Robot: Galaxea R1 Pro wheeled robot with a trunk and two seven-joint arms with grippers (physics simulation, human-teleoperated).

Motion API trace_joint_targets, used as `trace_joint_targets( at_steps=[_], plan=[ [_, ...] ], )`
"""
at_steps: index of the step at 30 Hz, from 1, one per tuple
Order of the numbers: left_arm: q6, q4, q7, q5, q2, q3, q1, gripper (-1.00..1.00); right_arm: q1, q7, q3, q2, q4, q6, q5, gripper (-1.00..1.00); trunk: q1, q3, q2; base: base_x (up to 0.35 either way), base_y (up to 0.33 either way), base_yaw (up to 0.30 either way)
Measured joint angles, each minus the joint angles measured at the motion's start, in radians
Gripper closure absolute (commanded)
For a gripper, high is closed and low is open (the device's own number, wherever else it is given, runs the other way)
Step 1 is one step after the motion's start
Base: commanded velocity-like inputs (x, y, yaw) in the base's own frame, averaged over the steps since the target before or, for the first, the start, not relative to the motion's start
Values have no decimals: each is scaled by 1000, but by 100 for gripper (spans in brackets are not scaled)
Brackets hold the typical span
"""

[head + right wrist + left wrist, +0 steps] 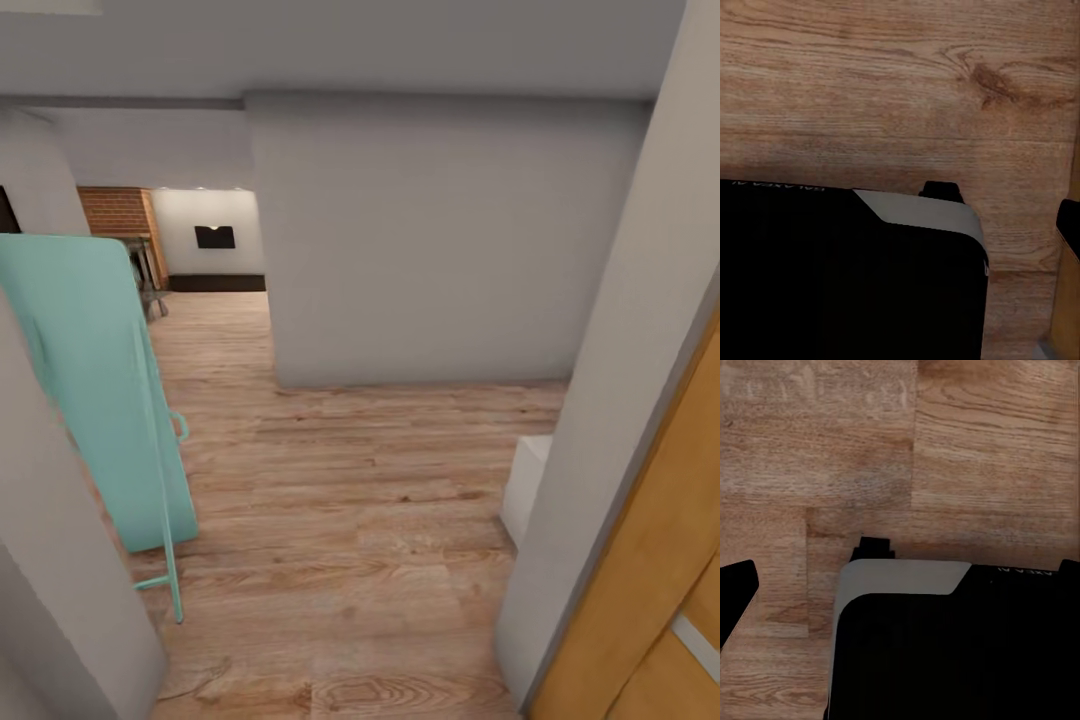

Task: Move the two storage containers from the living room to the garage. In the garage, place one container on the floor and stack the other container on top of it (either order is fine).

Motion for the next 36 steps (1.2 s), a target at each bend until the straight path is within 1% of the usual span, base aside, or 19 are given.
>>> trace_joint_targets(
  at_steps=[36],
  plan=[
    [0, 0, 0, 0, 0, 0, 0, -100, 0, -1, 0, 1, 0, 0, 0, -100, 0, 0, 0, 322, 0, 1]
  ],
)
